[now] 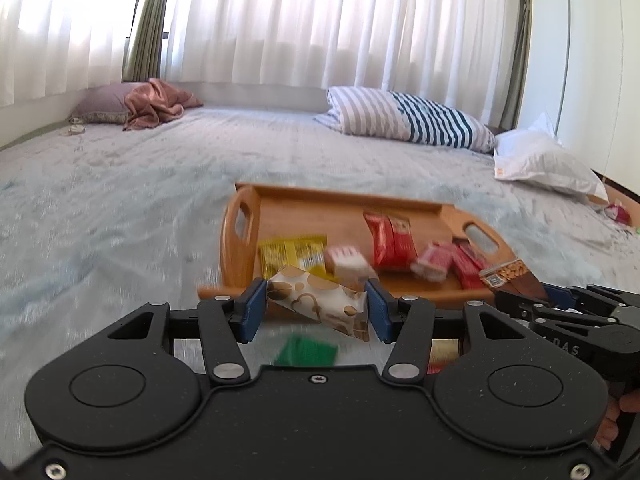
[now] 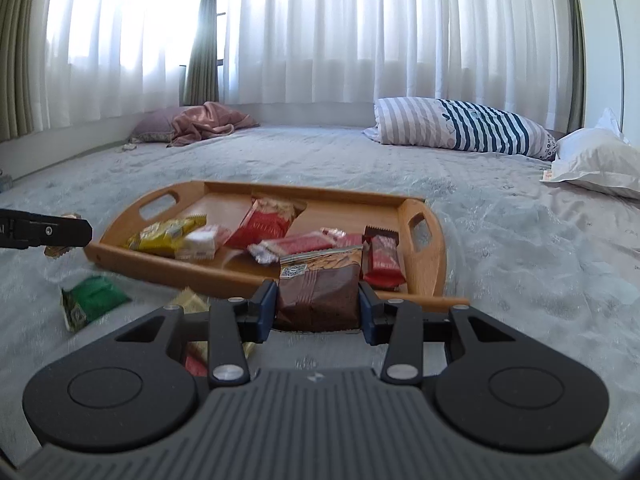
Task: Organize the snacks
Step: 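Carry both snacks over the wooden tray and open both grippers to drop them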
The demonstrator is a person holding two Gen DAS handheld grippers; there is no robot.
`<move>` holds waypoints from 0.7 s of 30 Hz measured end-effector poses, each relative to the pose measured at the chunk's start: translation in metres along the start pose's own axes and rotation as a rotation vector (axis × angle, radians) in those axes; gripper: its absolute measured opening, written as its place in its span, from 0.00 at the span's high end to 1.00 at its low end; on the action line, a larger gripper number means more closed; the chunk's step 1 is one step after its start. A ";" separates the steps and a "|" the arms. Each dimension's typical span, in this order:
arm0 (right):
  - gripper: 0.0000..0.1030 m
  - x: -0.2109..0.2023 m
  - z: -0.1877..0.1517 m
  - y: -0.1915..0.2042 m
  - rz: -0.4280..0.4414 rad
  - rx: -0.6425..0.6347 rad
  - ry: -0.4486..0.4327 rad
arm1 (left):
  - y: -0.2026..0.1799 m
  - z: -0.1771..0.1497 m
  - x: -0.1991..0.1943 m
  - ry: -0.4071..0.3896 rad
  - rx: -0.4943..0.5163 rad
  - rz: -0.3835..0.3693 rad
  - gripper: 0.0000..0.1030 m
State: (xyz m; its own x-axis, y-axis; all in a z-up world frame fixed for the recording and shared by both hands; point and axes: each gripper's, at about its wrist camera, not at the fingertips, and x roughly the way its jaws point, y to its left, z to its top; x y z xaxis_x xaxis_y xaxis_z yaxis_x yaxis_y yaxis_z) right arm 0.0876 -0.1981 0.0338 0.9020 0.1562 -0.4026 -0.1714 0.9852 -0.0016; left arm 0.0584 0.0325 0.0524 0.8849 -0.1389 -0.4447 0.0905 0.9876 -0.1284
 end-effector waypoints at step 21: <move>0.55 0.125 0.070 -0.049 0.073 0.260 0.144 | 0.030 0.088 0.134 0.084 -0.138 0.007 0.51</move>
State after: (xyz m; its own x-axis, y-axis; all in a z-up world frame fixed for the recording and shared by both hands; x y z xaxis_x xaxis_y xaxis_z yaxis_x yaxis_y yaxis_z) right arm 0.2368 -0.2222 0.0472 0.8222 0.2335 -0.5191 -0.1092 0.9598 0.2587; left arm 0.2200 0.0499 0.0674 0.8432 -0.1437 -0.5181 0.0158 0.9698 -0.2434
